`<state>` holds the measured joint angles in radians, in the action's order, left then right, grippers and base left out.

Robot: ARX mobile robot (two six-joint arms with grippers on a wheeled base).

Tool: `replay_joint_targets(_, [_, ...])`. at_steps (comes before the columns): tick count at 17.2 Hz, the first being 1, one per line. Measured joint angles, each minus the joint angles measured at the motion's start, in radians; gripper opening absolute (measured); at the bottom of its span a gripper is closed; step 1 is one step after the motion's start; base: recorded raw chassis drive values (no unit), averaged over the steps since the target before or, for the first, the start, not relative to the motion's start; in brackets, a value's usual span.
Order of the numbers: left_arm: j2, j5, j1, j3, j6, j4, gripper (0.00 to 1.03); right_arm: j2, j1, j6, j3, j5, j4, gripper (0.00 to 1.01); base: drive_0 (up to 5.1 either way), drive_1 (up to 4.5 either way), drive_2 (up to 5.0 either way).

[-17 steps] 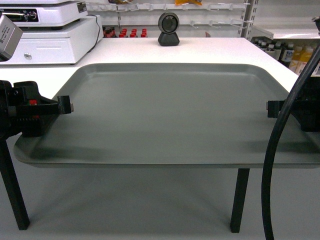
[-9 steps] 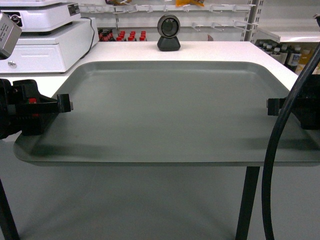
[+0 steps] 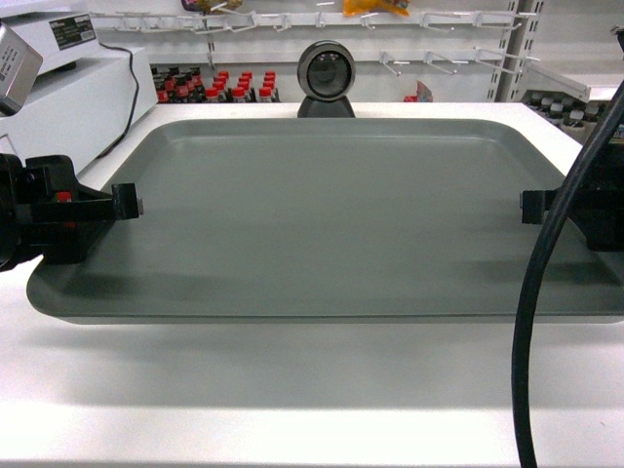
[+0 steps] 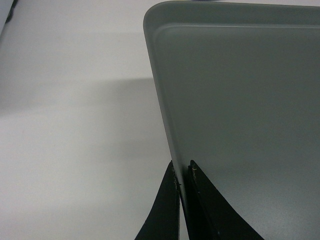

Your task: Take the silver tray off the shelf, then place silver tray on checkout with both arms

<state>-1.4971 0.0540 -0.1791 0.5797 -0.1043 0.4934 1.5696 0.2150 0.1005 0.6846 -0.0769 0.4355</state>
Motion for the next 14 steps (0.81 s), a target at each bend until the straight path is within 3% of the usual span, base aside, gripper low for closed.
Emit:
replay_joint_targets(1, [0.0,-0.001,0.0,0.0,0.0,0.0,0.04,0.0,0.0,0.0,0.0,-0.001,0.001,0.03,-0.1,4.12,-4.2])
replay_joint_targets(14, [-0.002,0.0,0.0,0.003,0.0,-0.001,0.04,0.001,0.0,0.0,0.001,-0.001,0.001,0.03,0.0,0.0,0.0])
